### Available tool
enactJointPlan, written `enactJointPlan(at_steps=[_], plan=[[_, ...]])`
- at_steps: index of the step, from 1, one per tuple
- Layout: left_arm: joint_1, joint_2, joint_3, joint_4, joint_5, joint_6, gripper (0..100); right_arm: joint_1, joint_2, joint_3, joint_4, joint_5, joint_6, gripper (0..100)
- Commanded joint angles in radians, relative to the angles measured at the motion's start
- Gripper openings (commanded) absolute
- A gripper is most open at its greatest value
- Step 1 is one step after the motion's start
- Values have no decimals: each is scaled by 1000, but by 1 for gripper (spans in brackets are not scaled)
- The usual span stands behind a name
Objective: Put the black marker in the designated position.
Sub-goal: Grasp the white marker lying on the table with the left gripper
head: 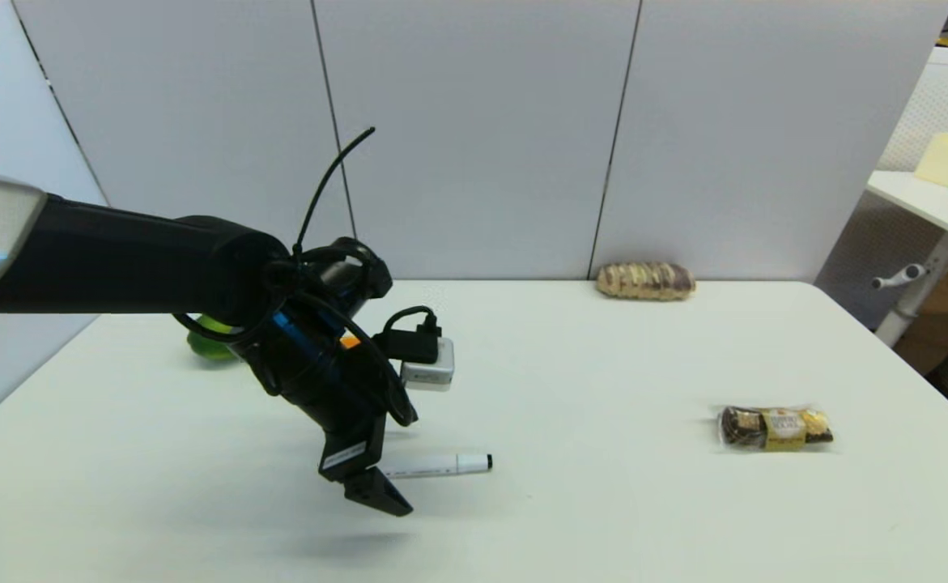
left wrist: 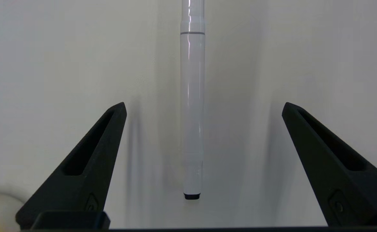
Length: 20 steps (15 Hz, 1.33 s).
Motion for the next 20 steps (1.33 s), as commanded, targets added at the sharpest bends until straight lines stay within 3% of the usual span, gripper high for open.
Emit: enactJointPlan(at_steps=[1, 20], plan=[[1, 25, -3, 2, -1, 9, 100, -1, 1, -1, 0, 0, 0, 100], [1, 74, -3, -71, -1, 12, 100, 1, 1, -1, 0, 0, 0, 100]])
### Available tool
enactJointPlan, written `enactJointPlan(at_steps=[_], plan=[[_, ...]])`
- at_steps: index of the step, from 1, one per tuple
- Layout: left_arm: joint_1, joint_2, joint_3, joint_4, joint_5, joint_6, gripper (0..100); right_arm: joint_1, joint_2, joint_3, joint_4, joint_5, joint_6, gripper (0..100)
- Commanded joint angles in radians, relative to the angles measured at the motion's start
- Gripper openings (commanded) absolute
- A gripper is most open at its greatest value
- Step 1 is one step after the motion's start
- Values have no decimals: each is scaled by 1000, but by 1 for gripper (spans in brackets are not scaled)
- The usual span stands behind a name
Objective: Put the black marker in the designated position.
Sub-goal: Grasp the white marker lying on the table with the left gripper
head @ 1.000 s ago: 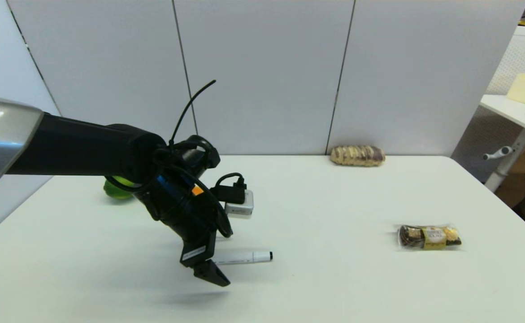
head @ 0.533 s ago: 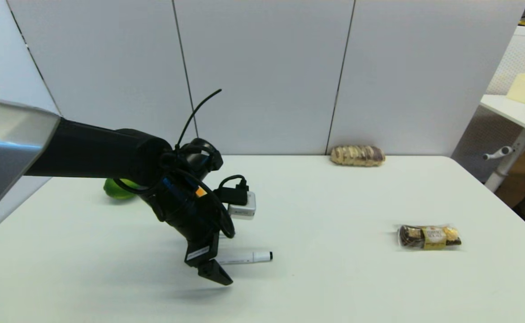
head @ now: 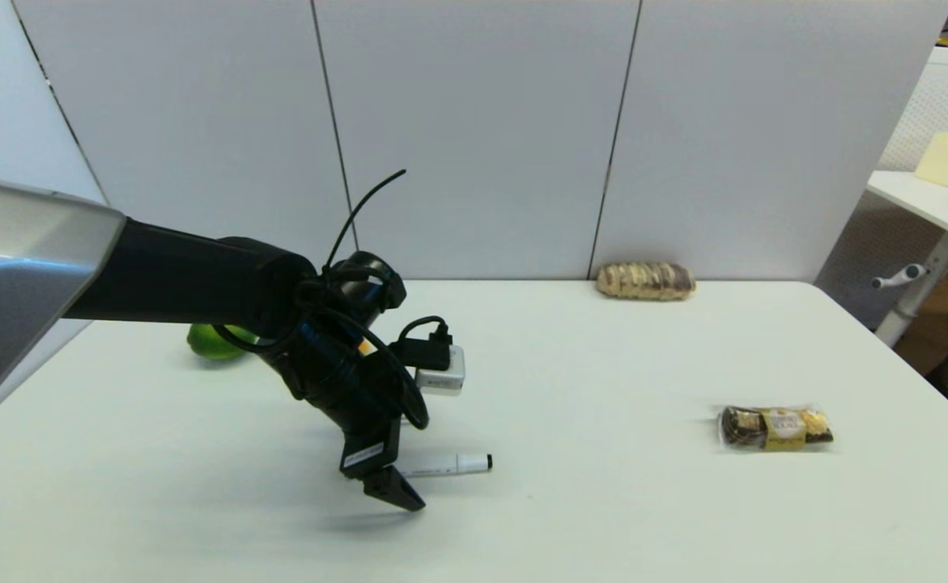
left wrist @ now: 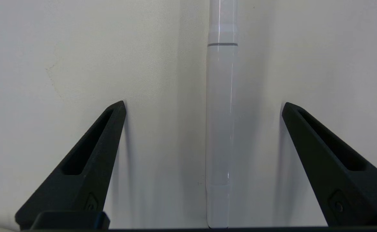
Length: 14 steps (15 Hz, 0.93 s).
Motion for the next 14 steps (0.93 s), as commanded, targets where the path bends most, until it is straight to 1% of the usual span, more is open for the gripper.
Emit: enactJointPlan(at_steps=[1, 14], plan=[[1, -2, 0, 2, -2, 5, 100, 1, 1, 1, 0, 0, -1, 100], [3, -5, 0, -13, 4, 10, 100, 1, 1, 1, 0, 0, -1, 100]])
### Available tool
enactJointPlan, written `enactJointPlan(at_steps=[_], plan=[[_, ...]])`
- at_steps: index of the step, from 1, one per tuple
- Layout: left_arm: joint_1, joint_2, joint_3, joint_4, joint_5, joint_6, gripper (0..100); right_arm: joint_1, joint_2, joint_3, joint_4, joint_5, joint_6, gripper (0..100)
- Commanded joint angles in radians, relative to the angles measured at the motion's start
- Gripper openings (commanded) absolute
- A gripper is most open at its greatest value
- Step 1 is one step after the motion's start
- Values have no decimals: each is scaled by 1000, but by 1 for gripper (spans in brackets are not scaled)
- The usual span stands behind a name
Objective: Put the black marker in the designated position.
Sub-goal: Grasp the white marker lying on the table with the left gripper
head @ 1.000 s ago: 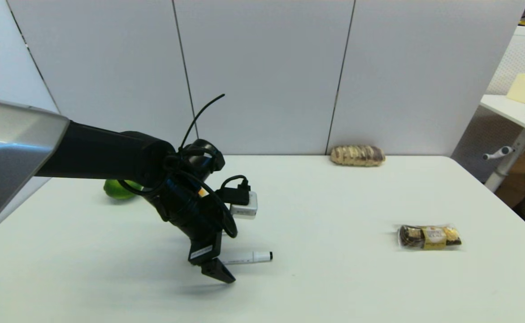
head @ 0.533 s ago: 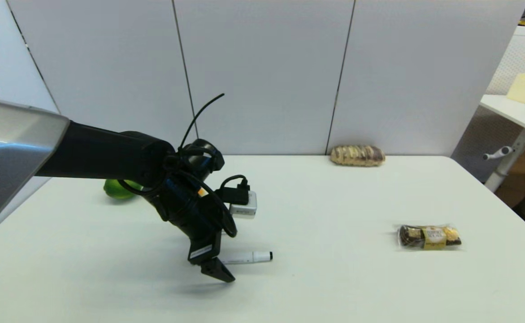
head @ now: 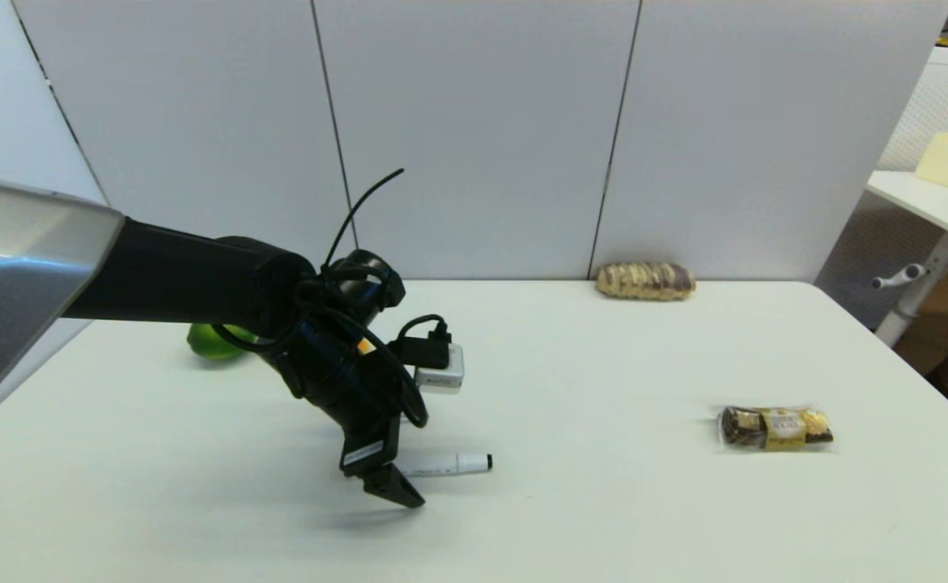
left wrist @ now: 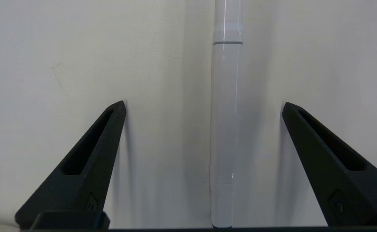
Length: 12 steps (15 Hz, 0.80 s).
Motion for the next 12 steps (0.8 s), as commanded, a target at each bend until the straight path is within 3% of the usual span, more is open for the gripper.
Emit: enactJointPlan(at_steps=[1, 11, 12], plan=[[0, -2, -1, -8, -3, 7, 100, -1, 1, -1, 0, 0, -1, 100], [0, 6, 1, -7, -1, 38, 100, 1, 1, -1, 0, 0, -1, 100], [0, 6, 1, -7, 1, 38, 0, -1, 1, -1, 0, 0, -1, 100]])
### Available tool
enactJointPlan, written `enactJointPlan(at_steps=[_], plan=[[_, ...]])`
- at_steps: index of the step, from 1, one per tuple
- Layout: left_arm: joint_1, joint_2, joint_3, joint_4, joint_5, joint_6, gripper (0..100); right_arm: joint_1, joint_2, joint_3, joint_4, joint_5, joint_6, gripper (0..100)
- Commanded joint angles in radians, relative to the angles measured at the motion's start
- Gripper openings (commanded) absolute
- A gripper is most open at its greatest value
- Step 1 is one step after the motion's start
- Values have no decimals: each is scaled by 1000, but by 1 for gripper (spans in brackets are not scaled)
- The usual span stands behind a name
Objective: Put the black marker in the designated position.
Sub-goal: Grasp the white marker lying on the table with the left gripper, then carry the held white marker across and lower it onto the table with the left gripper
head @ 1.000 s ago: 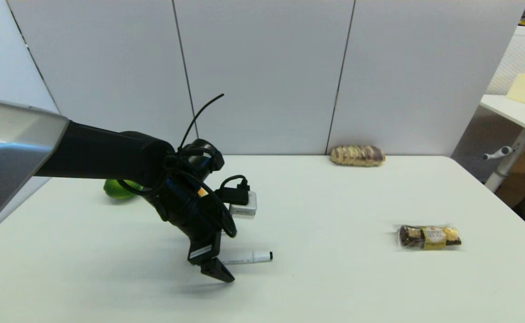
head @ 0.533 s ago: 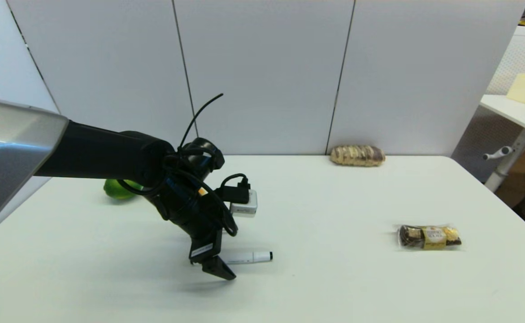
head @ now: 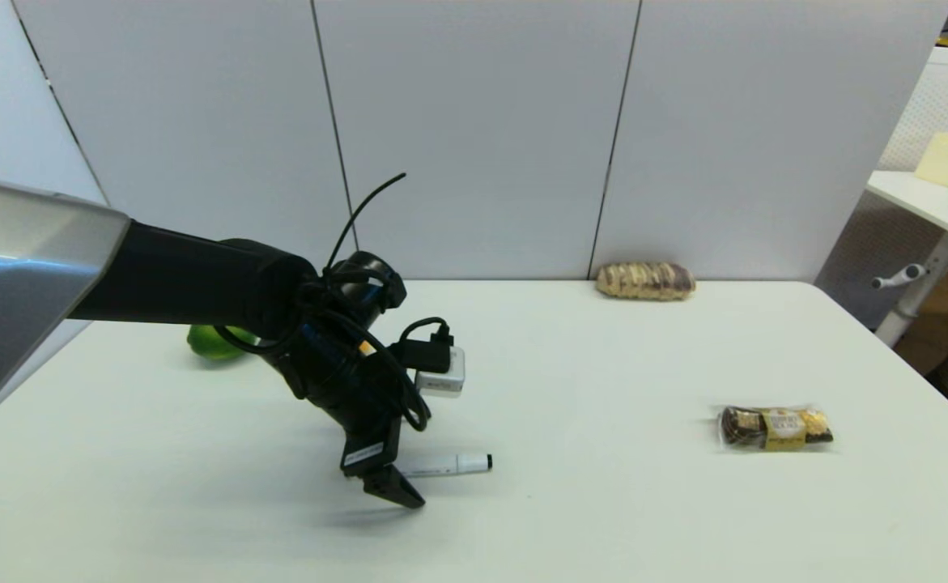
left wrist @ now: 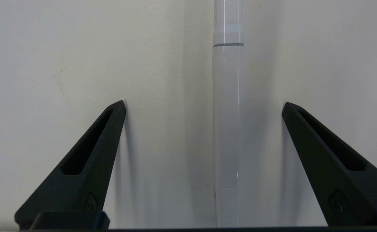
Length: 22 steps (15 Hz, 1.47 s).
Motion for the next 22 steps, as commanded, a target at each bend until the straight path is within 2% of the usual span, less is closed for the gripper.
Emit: enactJointPlan(at_steps=[1, 15, 19, 22], plan=[[0, -1, -2, 3, 0, 5, 0, -1, 1, 0, 0, 0, -1, 100], [0, -19, -17, 3, 1, 8, 0, 1, 1, 0, 0, 0, -1, 100], [-15, -39, -203, 9, -6, -6, 0, 1, 1, 0, 0, 0, -1, 100], [-69, -25, -345, 11, -14, -67, 0, 1, 1, 0, 0, 0, 2, 100]])
